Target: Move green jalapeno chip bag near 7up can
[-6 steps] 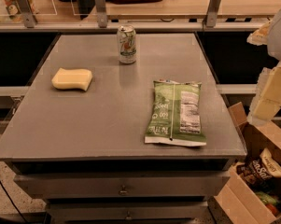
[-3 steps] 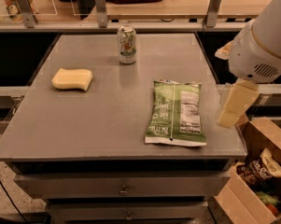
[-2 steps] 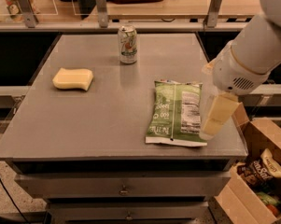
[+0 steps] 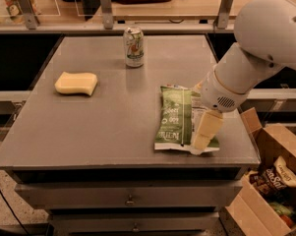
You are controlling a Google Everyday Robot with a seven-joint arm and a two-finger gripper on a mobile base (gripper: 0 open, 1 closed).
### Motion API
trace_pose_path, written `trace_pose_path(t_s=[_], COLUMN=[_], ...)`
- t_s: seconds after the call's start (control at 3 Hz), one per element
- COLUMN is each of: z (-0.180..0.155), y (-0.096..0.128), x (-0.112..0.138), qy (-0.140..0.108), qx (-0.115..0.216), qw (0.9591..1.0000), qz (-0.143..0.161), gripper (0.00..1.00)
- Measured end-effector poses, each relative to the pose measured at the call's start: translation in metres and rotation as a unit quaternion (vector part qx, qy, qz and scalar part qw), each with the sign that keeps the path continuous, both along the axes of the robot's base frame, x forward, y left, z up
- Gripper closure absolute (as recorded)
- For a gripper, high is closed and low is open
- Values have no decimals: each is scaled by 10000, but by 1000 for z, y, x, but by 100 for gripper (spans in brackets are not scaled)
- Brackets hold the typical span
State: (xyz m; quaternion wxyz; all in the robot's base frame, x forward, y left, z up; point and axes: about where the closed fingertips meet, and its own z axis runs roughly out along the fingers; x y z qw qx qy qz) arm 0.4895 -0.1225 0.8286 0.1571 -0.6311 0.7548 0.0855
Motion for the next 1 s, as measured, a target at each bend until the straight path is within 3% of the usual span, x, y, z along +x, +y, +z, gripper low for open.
trace_pose_path(t_s=[0.33, 1.0], z=[-9, -12], y=[9, 12], x=[4, 4], qy=[58, 6], qx=[-37, -152], qw=[10000, 9999], qz=[33, 0], gripper=[16, 63])
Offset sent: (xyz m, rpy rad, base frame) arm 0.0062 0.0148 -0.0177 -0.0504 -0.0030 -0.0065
